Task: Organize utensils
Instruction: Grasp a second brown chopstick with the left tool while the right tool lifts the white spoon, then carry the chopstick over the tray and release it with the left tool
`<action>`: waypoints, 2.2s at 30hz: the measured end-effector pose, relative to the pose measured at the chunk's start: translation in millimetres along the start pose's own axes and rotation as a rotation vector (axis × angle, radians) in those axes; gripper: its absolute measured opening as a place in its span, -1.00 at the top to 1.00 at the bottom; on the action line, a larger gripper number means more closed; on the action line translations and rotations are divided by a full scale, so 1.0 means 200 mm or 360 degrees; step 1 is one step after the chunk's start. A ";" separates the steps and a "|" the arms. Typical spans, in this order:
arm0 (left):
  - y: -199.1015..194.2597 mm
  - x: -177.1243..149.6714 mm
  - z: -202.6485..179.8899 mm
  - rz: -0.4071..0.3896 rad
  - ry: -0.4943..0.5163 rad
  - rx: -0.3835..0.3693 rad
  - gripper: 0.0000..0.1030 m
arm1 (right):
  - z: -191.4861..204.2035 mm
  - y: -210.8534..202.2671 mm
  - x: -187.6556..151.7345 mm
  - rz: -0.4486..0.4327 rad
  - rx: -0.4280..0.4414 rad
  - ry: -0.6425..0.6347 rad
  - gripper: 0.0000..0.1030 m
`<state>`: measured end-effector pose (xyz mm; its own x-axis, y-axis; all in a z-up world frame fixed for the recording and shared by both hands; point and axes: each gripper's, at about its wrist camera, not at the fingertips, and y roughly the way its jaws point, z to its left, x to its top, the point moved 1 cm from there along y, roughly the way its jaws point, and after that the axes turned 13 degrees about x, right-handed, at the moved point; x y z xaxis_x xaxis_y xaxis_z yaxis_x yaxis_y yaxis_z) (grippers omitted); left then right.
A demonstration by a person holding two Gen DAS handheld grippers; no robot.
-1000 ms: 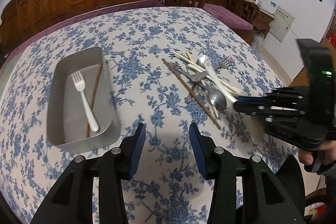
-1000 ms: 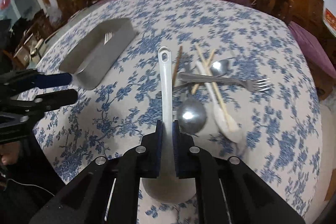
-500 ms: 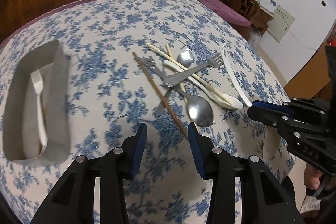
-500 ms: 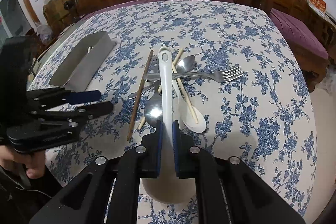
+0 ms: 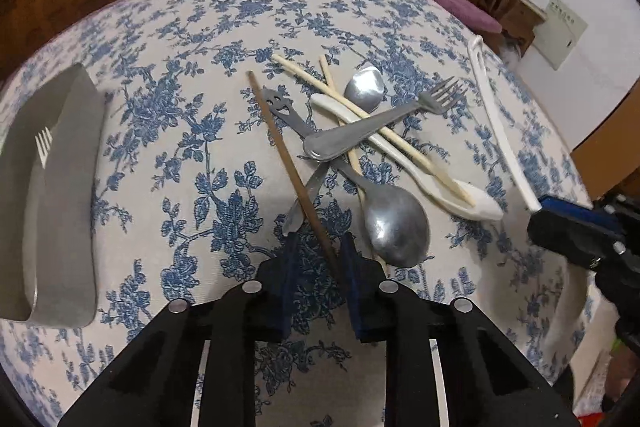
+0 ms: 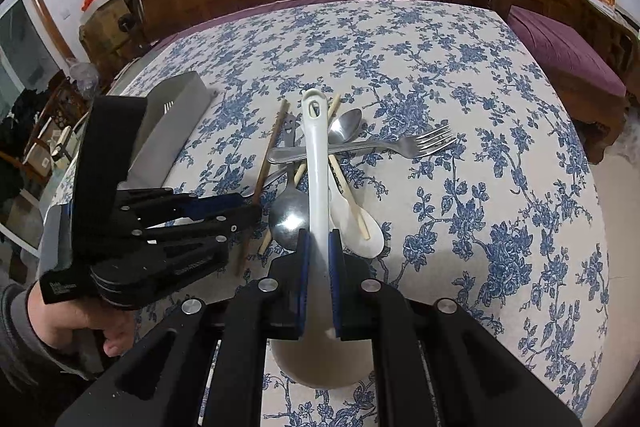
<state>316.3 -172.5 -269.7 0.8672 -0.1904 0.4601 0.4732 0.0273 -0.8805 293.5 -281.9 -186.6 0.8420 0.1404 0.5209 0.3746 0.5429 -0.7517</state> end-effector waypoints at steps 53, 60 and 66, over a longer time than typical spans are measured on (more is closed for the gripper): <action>-0.48 -0.04 0.83 -0.0205 -0.0195 0.0170 0.92 | 0.58 0.11 0.19 -0.0015 0.0115 -0.0299 0.78; -0.41 -0.05 1.01 -0.0158 -0.0251 0.0188 0.92 | 0.73 0.17 0.29 -0.0027 0.0155 -0.0333 0.78; -0.32 -0.06 1.09 -0.0105 -0.0273 0.0183 0.92 | 0.82 0.24 0.35 -0.0010 0.0178 -0.0360 0.78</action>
<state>309.0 41.4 -194.7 0.8429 -0.0257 0.5375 0.5357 0.1340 -0.8337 306.3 -109.7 -120.9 0.7268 0.3116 0.6121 0.3236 0.6307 -0.7053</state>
